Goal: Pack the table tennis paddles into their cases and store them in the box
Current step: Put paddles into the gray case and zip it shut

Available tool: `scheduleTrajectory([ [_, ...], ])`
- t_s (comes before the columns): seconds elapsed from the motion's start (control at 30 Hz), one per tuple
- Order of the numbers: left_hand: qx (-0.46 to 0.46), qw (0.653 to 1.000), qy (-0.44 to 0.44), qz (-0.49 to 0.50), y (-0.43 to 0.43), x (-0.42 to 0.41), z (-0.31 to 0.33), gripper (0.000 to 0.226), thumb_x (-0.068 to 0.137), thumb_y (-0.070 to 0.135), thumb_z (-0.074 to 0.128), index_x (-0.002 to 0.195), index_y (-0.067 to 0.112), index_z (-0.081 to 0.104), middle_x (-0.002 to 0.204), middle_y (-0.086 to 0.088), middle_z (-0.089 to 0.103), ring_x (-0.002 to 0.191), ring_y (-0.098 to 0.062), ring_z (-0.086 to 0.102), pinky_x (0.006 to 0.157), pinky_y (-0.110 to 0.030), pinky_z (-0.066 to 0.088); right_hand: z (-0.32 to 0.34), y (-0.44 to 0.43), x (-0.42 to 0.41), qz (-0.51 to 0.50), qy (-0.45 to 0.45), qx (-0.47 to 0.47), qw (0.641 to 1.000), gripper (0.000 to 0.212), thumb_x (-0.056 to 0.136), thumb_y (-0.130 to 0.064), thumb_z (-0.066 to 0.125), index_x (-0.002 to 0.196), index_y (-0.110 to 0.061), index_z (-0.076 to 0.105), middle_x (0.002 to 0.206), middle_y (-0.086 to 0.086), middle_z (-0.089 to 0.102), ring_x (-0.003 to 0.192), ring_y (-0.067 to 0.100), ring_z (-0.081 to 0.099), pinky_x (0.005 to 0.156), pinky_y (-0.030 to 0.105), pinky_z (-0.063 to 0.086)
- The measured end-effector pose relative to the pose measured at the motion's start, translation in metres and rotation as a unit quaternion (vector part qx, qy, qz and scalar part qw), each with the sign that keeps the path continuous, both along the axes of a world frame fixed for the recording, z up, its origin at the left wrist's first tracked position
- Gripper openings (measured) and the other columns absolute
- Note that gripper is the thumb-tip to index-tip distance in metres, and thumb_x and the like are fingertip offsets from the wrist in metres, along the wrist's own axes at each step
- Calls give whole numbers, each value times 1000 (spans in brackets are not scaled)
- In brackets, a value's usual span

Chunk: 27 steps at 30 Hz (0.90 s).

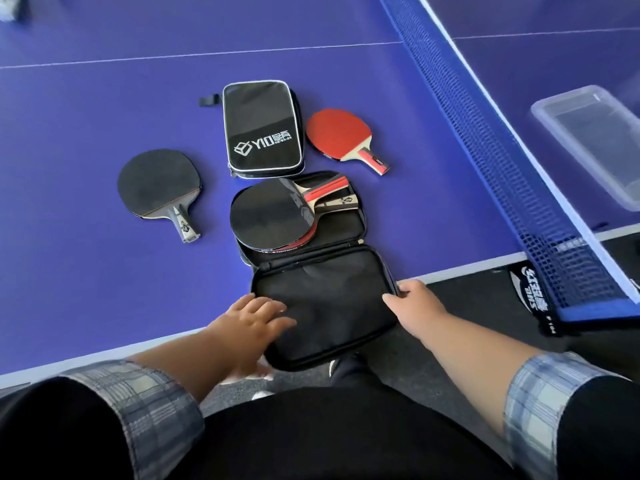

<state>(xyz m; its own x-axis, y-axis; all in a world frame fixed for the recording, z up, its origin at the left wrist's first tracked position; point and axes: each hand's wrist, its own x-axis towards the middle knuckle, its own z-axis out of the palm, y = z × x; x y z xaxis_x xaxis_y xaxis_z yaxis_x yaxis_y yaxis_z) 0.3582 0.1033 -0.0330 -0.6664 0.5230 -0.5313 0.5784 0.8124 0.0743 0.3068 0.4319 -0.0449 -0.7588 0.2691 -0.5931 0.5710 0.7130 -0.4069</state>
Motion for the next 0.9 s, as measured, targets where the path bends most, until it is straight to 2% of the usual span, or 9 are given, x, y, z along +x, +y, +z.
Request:
scheduleTrajectory([
  [0.07,-31,996,39,-67,-5,3,5,88,67,54,79,144,35,41,151,-8,34,139,-29,35,115,-51,27,-4,1,1,-22,-14,-17,1000,43,87,-41,58,124,-18,58,109,4,65,94,26,61,77,32,48],
  [0.17,40,989,121,-70,-7,-1,7,55,55,21,86,108,25,71,116,-4,67,102,-26,66,92,-41,53,-5,-1,-3,-78,-5,-76,994,30,86,-38,56,110,-20,61,101,6,68,88,27,67,74,42,61],
  [0.27,80,989,122,-35,-12,-3,13,39,79,24,70,118,24,63,121,2,61,109,-24,61,98,-37,47,2,-1,-7,-125,10,-125,984,36,85,-38,60,120,-35,51,108,-1,63,92,23,66,69,39,61],
  [0.4,199,964,146,102,-21,-5,35,35,68,21,84,100,20,68,100,4,68,89,-23,68,77,-31,55,23,6,-20,-142,19,-212,967,33,90,-31,60,116,-50,54,113,-1,64,96,24,69,72,43,62],
  [0.5,257,915,124,284,-20,-18,52,26,86,18,66,111,23,60,106,9,63,98,-17,59,78,-26,44,46,3,-38,-177,18,-300,937,17,89,-37,60,103,-40,68,106,3,69,79,21,69,55,33,53],
  [0.6,291,861,134,395,-21,-41,59,16,93,27,57,107,31,50,91,15,58,77,-16,55,60,-28,38,63,-2,-70,-205,7,-333,920,37,95,-49,46,100,-21,69,96,10,74,59,21,64,49,28,47],
  [0.7,316,812,94,482,-22,-66,63,14,95,34,50,99,40,38,85,14,58,72,-16,60,60,-36,47,75,-12,-103,-180,32,-316,931,34,93,-42,46,107,-18,66,95,9,77,56,19,62,48,26,45],
  [0.77,309,794,103,513,-23,-83,61,11,96,36,46,96,38,35,81,14,54,67,-11,56,52,-32,41,76,-20,-120,-103,58,-252,960,30,86,-35,51,109,-25,68,86,0,76,59,14,62,51,28,48],
  [0.9,306,755,97,572,-24,-117,52,4,96,33,44,95,31,41,83,8,56,67,-14,54,50,-30,35,66,-34,-155,21,117,-154,981,21,91,-37,52,107,-32,64,85,-8,67,72,15,60,69,38,52],
])
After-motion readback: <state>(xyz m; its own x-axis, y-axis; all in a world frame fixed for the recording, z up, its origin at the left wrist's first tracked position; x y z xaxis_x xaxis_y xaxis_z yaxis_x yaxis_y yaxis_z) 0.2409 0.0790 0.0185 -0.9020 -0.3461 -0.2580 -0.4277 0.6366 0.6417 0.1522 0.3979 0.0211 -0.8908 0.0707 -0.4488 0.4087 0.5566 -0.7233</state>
